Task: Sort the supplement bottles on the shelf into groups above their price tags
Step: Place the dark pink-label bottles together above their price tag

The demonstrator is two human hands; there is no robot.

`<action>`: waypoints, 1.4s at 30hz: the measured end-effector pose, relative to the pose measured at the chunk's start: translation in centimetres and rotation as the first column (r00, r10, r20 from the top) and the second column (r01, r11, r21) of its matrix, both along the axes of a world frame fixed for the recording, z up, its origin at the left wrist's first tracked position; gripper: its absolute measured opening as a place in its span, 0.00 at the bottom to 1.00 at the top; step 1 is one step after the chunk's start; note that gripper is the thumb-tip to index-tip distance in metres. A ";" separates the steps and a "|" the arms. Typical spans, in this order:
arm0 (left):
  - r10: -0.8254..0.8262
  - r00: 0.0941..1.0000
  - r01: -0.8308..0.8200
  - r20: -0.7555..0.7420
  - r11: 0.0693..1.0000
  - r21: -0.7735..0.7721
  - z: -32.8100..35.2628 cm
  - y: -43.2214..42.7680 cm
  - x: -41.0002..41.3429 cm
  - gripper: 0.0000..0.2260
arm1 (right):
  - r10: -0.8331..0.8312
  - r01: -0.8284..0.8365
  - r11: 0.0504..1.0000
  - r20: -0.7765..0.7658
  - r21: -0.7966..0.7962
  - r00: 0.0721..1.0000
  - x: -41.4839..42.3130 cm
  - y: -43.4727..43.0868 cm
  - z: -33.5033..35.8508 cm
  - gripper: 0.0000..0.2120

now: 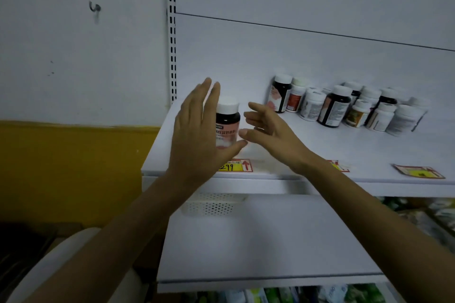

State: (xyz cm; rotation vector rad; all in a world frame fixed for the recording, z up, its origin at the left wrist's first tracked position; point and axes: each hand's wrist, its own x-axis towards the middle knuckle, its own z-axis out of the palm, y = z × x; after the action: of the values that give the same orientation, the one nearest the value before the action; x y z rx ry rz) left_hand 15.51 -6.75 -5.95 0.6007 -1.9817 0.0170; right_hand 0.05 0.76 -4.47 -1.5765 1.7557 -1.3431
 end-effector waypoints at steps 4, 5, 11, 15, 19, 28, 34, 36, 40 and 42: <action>-0.016 0.998 0.029 0.054 0.972 -0.233 2.2 1.7 -3.6 0.35 | -0.061 0.057 0.997 -0.093 -0.042 0.994 -3.2 1.0 2.3 0.25; -0.030 0.997 0.047 0.071 0.967 -0.251 2.5 2.2 -4.7 0.34 | -0.066 0.060 0.997 -0.113 -0.051 0.991 -4.3 1.1 2.9 0.24; -0.034 0.988 0.050 0.148 0.993 -0.103 2.3 3.1 -11.5 0.34 | -0.103 0.090 0.993 -0.192 -0.077 0.976 -11.2 0.7 5.3 0.19; -0.054 0.968 0.001 0.245 0.977 0.213 1.1 2.3 -16.1 0.38 | -0.093 0.085 0.995 -0.230 -0.046 0.969 -15.4 -0.7 6.0 0.16; -0.027 0.944 -0.110 0.329 0.915 0.389 0.3 1.1 -19.8 0.37 | -0.083 0.095 0.995 -0.443 0.005 0.893 -19.4 -3.9 6.4 0.19; 0.086 0.905 -0.230 0.417 0.923 0.308 -2.2 0.7 -22.3 0.30 | 0.029 0.073 0.994 -0.815 0.087 0.579 -24.8 -12.4 7.3 0.23; 0.107 0.897 -0.249 0.429 0.924 0.290 -2.3 0.6 -22.4 0.29 | 0.057 0.083 0.989 -0.837 0.121 0.544 -25.8 -15.3 6.7 0.21; 0.122 0.898 -0.261 0.422 0.921 0.290 -2.3 0.6 -22.4 0.29 | 0.045 0.073 0.992 -0.825 0.104 0.563 -25.8 -15.4 6.7 0.21; 0.165 0.901 -0.297 0.402 0.909 0.293 -2.3 0.6 -22.3 0.29 | 0.021 -0.013 1.000 -0.720 0.017 0.694 -25.0 -15.0 6.8 0.20; 0.207 0.899 -0.328 0.386 0.902 0.281 -2.2 0.7 -22.2 0.30 | 0.041 -0.071 0.997 -0.654 -0.019 0.756 -23.9 -14.0 6.9 0.20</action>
State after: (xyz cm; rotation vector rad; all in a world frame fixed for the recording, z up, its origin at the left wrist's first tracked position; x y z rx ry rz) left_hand -6.69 -6.03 -8.10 1.1694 -2.2441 -0.0530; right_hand -23.86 -13.27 2.43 -2.3006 2.0310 -0.8345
